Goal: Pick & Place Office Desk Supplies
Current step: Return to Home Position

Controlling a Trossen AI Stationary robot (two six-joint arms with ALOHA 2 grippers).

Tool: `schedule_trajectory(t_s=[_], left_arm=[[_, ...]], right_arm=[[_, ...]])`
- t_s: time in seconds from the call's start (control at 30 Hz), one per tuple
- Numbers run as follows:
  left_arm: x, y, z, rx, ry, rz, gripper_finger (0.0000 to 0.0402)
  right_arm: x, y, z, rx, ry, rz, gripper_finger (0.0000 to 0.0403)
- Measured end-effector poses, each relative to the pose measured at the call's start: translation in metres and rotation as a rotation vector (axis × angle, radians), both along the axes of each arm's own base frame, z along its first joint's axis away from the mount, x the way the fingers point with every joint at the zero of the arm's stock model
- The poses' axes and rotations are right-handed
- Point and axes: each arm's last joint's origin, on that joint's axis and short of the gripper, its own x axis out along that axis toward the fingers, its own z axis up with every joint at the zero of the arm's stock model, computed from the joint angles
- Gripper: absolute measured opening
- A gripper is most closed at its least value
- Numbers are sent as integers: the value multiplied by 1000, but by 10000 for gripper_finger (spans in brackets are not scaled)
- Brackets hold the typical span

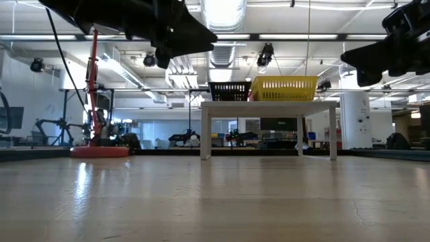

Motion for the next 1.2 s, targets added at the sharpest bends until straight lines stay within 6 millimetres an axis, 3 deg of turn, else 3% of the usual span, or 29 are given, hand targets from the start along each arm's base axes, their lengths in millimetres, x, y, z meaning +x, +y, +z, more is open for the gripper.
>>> schedule_trajectory(t_s=[0.47, 0.53, 0.63, 0.83, 0.93, 1.03, 1.2], left_arm=[[-8, 1, -20, 28, 221, -3, 120], [-20, 5, -21, 30, 278, -7, 120], [-49, 9, -17, -15, 215, 10, 120], [-121, 19, -14, -55, -314, 7, 120], [-152, 20, -25, 15, -446, -72, 120], [-169, 20, -33, 74, -491, -150, 120], [-179, 21, -35, 91, -427, -184, 120]], right_arm=[[0, 0, 0, -1, 5, -4, 38], [0, 0, 0, -1, 6, -4, 38], [0, 0, 0, -1, 5, -3, 38], [1, 0, -1, -2, 9, -3, 38], [1, 0, -1, -3, 14, -4, 38], [1, 0, -1, -3, 17, -3, 38], [1, 0, -1, -3, 18, -4, 38]])
